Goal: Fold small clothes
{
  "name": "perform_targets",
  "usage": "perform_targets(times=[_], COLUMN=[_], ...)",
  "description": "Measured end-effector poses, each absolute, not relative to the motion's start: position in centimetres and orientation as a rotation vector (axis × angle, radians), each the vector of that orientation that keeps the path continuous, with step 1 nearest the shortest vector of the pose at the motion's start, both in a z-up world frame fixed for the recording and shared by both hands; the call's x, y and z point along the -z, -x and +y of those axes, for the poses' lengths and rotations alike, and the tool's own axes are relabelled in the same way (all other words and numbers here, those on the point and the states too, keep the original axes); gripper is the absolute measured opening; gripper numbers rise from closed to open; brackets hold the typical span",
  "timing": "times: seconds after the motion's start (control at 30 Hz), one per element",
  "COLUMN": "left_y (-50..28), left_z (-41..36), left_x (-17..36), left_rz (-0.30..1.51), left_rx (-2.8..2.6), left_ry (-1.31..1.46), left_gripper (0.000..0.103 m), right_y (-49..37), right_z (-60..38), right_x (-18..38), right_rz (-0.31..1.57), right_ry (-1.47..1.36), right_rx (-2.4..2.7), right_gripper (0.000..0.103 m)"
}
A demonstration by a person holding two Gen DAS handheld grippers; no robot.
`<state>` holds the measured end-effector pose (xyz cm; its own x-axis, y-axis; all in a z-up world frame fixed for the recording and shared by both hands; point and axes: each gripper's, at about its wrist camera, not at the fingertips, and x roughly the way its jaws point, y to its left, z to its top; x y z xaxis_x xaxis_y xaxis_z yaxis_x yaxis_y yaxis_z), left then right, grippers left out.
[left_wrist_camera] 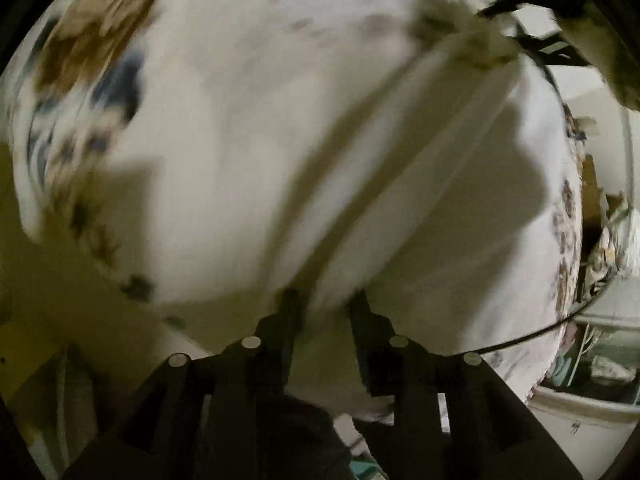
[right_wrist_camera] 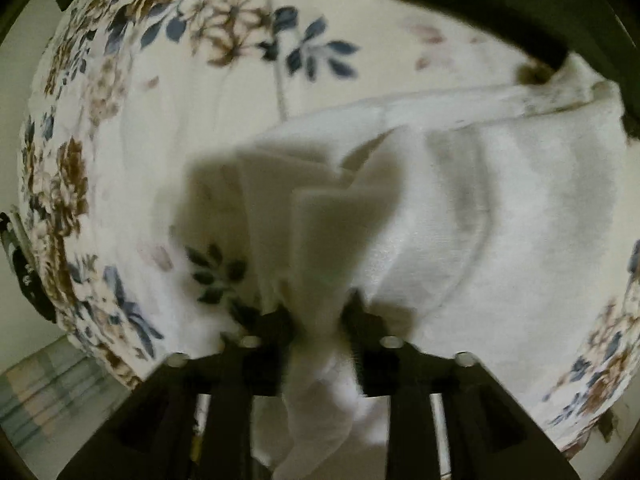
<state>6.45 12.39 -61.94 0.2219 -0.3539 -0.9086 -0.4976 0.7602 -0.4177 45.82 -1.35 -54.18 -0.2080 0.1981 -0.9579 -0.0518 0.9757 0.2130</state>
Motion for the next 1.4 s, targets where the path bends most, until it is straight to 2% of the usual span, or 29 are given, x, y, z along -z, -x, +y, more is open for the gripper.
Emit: perform_targets(times=[0.1,0.27,0.37,0.4,0.43,0.53,0.6,0.63,0.67,0.73,0.77,0.83,0.9,0.93,1.13,1.27,1.37,1.4], left_y=[-4.1,-2.5,-3.5,-3.9,-4.7,-6.5,-7.2,-7.3,-7.4,-7.3,-7.3,-6.8,-6.6,-6.6,-6.1,-7.0,-8.2,-8.6], left_z=[14.2,15.5,14.5,14.3,13.4,11.6,10.2,9.6,9.2,8.9,8.6,8.9,9.3,9.6,9.9,9.8,9.3,9.3], left_x=[62.1,60.4,58.7,58.6,58.5,59.5,59.7,59.6,59.5,59.1,58.7,58.2,57.6,57.1,57.2,58.8,55.7,54.7], left_rz=[1.368,1.361,1.340,1.337,1.345,1.392,1.414,1.414,1.420,1.414,1.402,1.394,1.380,1.373,1.404,1.466,1.434,1.424], left_rx=[-0.137,-0.204,-0.187,-0.177,-0.170,-0.160,-0.181,-0.197,-0.212,-0.238,-0.248,-0.265,-0.287,-0.296,-0.312,-0.279,-0.264,-0.264], left_ry=[0.850,0.866,0.816,0.807,0.779,0.705,0.630,0.600,0.581,0.575,0.574,0.573,0.580,0.587,0.528,0.578,0.583,0.579], left_gripper=[0.030,0.030,0.035,0.044,0.047,0.047,0.042,0.019,0.006,0.003,0.003,0.002,0.002,0.002,0.002,0.007,0.007,0.011], right_y=[-45.6,-44.0,-41.5,-40.5,-39.0,-33.1,-27.4,-25.3,-22.0,-17.3,-15.5,-12.9,-11.1,-10.5,-7.7,-7.1,-9.3,-10.1], right_z=[-1.7,-5.7,-9.3,-10.2,-11.6,-13.6,-15.9,-16.2,-17.4,-18.8,-19.5,-20.8,-21.7,-22.1,-25.8,-28.2,-30.4,-31.5], right_x=[53.1,50.0,48.9,48.7,48.5,49.5,51.3,52.3,53.9,56.7,57.8,59.6,60.8,61.2,59.5,60.8,59.2,58.3], right_rz=[1.777,1.738,1.730,1.727,1.724,1.728,1.803,1.848,1.930,2.027,2.053,2.059,2.053,2.054,2.015,2.029,1.994,1.981], right_ry=[-0.213,-0.306,-0.338,-0.342,-0.333,-0.264,-0.247,-0.262,-0.290,-0.332,-0.342,-0.355,-0.352,-0.371,-0.297,-0.189,-0.195,-0.217], right_rx=[-0.298,-0.390,-0.409,-0.408,-0.404,-0.350,-0.307,-0.293,-0.280,-0.247,-0.224,-0.204,-0.225,-0.237,-0.247,-0.247,-0.277,-0.295], right_gripper=[0.061,0.069,0.069,0.069,0.069,0.069,0.069,0.069,0.069,0.069,0.069,0.055,0.010,0.006,0.003,0.004,0.008,0.018])
